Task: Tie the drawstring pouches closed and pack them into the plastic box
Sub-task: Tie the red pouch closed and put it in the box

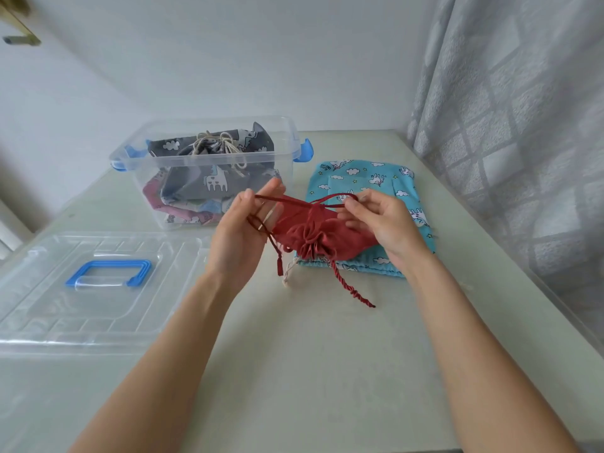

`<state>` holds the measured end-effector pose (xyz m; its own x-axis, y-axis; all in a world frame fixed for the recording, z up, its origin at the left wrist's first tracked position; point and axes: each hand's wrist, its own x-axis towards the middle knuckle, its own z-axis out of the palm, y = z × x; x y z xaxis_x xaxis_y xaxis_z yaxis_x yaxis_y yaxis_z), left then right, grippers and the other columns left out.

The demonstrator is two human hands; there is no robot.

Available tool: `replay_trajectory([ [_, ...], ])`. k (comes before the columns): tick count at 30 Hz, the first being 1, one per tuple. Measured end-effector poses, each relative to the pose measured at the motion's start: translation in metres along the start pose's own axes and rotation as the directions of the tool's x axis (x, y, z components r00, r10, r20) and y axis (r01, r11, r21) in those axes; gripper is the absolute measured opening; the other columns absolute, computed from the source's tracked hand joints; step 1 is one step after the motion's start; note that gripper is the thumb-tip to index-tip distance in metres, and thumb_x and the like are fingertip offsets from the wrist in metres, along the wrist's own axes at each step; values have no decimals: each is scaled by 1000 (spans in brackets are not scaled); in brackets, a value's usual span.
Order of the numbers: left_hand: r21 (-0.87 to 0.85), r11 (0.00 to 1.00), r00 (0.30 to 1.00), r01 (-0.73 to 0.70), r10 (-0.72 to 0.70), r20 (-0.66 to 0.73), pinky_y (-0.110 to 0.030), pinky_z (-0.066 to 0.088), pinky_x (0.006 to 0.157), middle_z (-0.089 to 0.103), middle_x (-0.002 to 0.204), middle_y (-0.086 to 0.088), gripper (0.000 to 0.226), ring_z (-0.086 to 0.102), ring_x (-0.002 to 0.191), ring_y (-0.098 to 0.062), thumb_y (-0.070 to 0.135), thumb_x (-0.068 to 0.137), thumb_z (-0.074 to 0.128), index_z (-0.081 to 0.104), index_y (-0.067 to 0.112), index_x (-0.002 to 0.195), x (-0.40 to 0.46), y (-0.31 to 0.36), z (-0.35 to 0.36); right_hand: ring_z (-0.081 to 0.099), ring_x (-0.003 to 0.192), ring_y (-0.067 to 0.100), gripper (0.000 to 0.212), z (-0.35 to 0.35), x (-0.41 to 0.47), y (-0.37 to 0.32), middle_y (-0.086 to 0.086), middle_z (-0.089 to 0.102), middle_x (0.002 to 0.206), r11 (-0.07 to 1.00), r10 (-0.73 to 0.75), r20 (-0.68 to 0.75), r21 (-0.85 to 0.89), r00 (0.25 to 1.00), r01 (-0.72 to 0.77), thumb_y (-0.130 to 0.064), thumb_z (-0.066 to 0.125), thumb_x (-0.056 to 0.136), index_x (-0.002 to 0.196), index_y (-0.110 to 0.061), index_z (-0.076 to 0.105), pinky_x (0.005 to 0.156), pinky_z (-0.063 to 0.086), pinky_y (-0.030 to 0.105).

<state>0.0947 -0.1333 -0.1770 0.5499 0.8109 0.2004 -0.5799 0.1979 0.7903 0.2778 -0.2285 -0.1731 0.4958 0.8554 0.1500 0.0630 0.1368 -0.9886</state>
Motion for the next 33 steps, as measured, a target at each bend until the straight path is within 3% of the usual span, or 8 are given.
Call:
replay_trajectory([
  [3, -138, 990, 999, 30, -32, -19, -35, 44, 98, 59, 61, 4, 43, 66, 69, -13, 20, 99, 33, 51, 15, 61, 0, 2, -4, 68, 71, 6, 9, -7, 3, 3, -2, 72, 80, 996, 72, -85, -41, 994, -76, -14, 60, 90, 82, -13, 62, 63, 51, 17],
  [5, -116, 992, 998, 50, -55, -40, -32, 51, 86, 40, 50, 7, 34, 43, 44, -6, 20, 99, 33, 41, 15, 66, 0, 1, -7, 67, 67, 5, 9, -10, 3, 2, -1, 71, 78, 996, 85, -134, -9, 987, -87, -16, 61, 90, 82, -13, 62, 59, 50, 16],
  [9, 95, 986, 989, 134, -127, -78, -16, 35, 42, 27, 48, 10, 33, 23, 42, -4, 17, 99, 35, 33, 17, 66, -1, 2, -12, 65, 58, 4, 12, -16, 1, -2, 2, 69, 73, 993, 105, -198, 76, 975, -91, -18, 65, 87, 80, -9, 63, 54, 52, 15],
  [15, 407, 858, 944, 314, -329, -34, -14, 15, 36, 24, 46, 13, 36, 17, 39, -3, 11, 97, 36, 27, 19, 63, -6, -7, -9, 60, 50, 2, 18, -24, 3, -2, 6, 65, 69, 999, 4, -304, -39, 953, -16, -16, 66, 87, 74, -4, 61, 54, 51, 15],
  [18, 514, 790, 927, 334, -375, -26, -14, 16, 37, 24, 49, 11, 36, 17, 41, -3, 11, 98, 39, 30, 18, 64, -9, -12, -6, 58, 47, 3, 24, -23, 2, 1, 4, 65, 64, 969, -91, -349, -245, 933, 3, -18, 67, 86, 73, 1, 62, 54, 51, 21],
  [24, 748, 656, 973, 102, -223, 64, -20, 39, 46, 51, 60, 3, 22, 42, 49, -10, 22, 93, 54, 48, 12, 75, -13, -4, -2, 43, 43, 7, 54, -38, -9, -18, -5, 48, 46, 620, -170, -110, -784, 979, 20, -49, 67, 79, 57, -2, 52, 53, 36, 25],
  [28, 726, 688, 989, -2, -107, 104, -26, 53, 68, 66, 70, 3, 15, 61, 65, -13, 15, 91, 56, 54, 0, 91, -9, 5, -1, 53, 63, 6, 23, -21, -16, -28, -6, 62, 67, 708, -143, 252, -650, 957, 277, -34, 75, 77, 70, -14, 63, 63, 41, 20],
  [33, 758, 652, 991, -21, -85, 101, -19, 49, 58, 63, 72, 0, 9, 58, 57, -10, 13, 90, 59, 51, 7, 90, -8, 7, -7, 57, 68, 3, 19, -11, -19, -19, -5, 66, 76, 666, 119, 472, -690, 874, 283, -27, 82, 69, 81, -20, 69, 69, 48, 23],
])
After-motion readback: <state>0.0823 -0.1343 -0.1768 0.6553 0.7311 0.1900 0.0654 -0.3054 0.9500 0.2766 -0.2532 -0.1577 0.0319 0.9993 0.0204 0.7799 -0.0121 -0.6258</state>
